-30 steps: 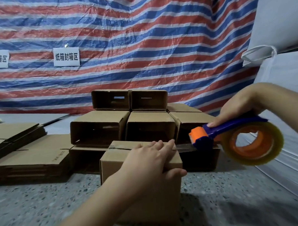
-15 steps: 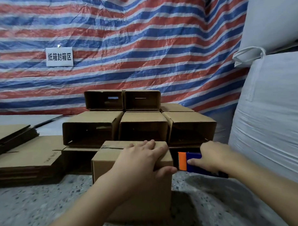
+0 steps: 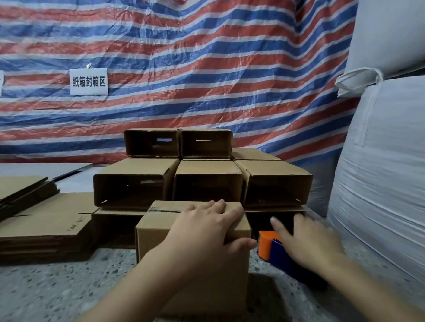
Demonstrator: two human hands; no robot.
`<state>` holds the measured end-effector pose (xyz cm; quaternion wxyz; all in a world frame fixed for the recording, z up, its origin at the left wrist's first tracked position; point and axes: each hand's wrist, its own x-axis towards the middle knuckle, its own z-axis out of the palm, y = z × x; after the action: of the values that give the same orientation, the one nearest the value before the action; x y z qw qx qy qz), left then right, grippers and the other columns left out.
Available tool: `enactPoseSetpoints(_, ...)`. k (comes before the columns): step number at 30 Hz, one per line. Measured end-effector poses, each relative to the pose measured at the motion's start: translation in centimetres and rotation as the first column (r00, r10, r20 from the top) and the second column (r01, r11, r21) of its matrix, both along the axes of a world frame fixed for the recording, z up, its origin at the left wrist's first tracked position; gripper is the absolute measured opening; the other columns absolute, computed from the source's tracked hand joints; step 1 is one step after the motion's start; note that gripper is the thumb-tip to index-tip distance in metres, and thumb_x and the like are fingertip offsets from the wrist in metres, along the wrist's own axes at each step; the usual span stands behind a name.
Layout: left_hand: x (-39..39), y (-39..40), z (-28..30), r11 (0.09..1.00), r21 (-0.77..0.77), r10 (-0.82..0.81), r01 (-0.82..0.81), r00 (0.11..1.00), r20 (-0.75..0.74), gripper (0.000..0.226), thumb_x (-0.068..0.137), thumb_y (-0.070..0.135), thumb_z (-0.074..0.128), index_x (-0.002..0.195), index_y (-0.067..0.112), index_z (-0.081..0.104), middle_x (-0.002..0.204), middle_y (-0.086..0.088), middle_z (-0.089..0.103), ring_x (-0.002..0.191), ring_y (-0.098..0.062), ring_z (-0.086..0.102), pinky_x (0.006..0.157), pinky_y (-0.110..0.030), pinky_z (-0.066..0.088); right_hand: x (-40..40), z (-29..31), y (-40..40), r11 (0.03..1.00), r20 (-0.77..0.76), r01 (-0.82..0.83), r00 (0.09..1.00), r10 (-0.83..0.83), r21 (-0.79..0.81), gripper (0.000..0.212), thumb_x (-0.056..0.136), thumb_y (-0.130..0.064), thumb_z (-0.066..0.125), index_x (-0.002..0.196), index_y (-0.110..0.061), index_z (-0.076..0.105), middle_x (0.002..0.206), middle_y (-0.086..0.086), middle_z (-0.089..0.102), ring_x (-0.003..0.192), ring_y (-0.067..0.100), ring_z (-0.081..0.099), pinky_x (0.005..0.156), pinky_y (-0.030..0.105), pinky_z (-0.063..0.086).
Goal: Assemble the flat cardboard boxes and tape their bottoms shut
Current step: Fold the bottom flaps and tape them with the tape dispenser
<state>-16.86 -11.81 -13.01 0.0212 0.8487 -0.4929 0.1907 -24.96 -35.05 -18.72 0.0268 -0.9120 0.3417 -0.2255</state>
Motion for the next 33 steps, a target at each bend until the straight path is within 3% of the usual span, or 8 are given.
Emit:
enactPoseSetpoints(5,-0.1,0.1,0.2,1.000,0.006,-0.005,0.005,1.000,-0.001,0.078,0.085,0.080,0.021,0.152,0.040,0.019,0.160,-0.001,0.026,0.148,-0.022,0.022,0.116,-0.043,0.025,2.0,5.1,3.0,0.738,0.671,-0.515,0.732,0.114,0.437,0.045,0.103,-0.058,0.027,0.117,-0.025,0.053,0.117,0.000,0.062,0.097,0.007,0.056,0.080,0.028,0.043)
enactPoseSetpoints(8,-0.1,0.1,0.3,1.000,0.004,0.001,-0.001,1.000,0.019,0.079,0.083,0.081,0.019,0.152,0.041,0.017,0.160,0.001,0.027,0.147,-0.021,0.023,0.114,-0.041,0.028,4.4,6.6,5.0,0.572,0.771,-0.659,0.633,0.072,0.488,0.058,0.105,-0.058,0.022,0.138,-0.018,0.048,0.124,0.003,0.059,0.120,0.021,0.054,0.108,0.047,0.042)
enactPoseSetpoints(10,-0.2,0.0,0.2,1.000,0.003,0.004,-0.005,1.000,0.031,0.081,0.083,0.082,0.022,0.152,0.041,0.016,0.161,0.002,0.025,0.148,-0.020,0.023,0.115,-0.040,0.028,5.9,5.6,6.6,0.481,0.766,-0.682,0.642,0.032,0.551,0.061,0.105,-0.058,0.020,0.136,-0.015,0.051,0.124,0.006,0.061,0.120,0.023,0.055,0.109,0.048,0.042)
enactPoseSetpoints(15,-0.1,-0.1,0.1,1.000,0.008,-0.006,0.006,1.000,0.017,0.085,0.082,0.082,0.026,0.153,0.038,0.013,0.162,0.002,0.021,0.149,-0.020,0.018,0.118,-0.041,0.022,6.7,1.1,8.0,0.020,0.659,-0.665,0.735,-0.159,0.747,0.065,0.104,-0.060,0.027,0.110,-0.012,0.070,0.090,0.014,0.077,0.086,0.025,0.074,0.066,0.034,0.058)
enactPoseSetpoints(20,0.0,0.1,0.0,0.999,-0.033,0.003,-0.003,1.000,0.004,0.095,0.078,0.084,0.015,0.155,0.029,0.014,0.162,0.001,0.021,0.149,-0.017,0.019,0.118,-0.039,0.019,6.4,-0.2,8.3,0.071,0.618,-0.615,0.770,-0.160,0.785,0.055,0.103,-0.058,0.038,0.111,-0.014,0.071,0.105,0.017,0.072,0.099,0.029,0.068,0.077,0.038,0.056)
enactPoseSetpoints(24,-0.5,0.4,0.1,0.976,-0.217,-0.044,0.023,0.995,-0.093,0.086,0.083,0.081,0.016,0.154,0.034,0.015,0.163,0.008,0.016,0.147,-0.010,0.020,0.116,-0.032,0.023,5.3,0.9,7.6,0.337,0.696,-0.638,0.713,-0.081,0.692,0.051,0.107,-0.051,0.029,0.116,-0.015,0.065,0.108,0.013,0.070,0.100,0.025,0.067,0.078,0.036,0.054)
enactPoseSetpoints(29,-0.7,3.6,0.6,0.618,-0.784,-0.198,0.060,0.977,-0.081,0.060,0.092,0.065,0.029,0.140,0.030,0.042,0.138,0.018,0.042,0.126,0.008,0.034,0.100,-0.012,0.027,2.7,1.0,8.6,0.506,0.821,-0.735,0.565,0.087,0.452,0.047,0.104,-0.058,0.022,0.128,-0.030,0.051,0.133,-0.005,0.058,0.124,0.009,0.053,0.100,0.028,0.042)
enactPoseSetpoints(33,1.4,7.3,-1.9,0.424,-0.877,-0.132,-0.225,0.943,-0.306,0.067,0.092,0.067,0.032,0.143,0.024,0.041,0.138,0.010,0.046,0.124,-0.002,0.040,0.098,-0.026,0.036,-0.1,-1.7,10.7,0.508,0.758,-0.739,0.611,0.229,0.442,0.073,0.085,-0.078,0.027,0.149,-0.043,0.031,0.150,-0.019,0.041,0.137,0.000,0.040,0.108,0.024,0.038)
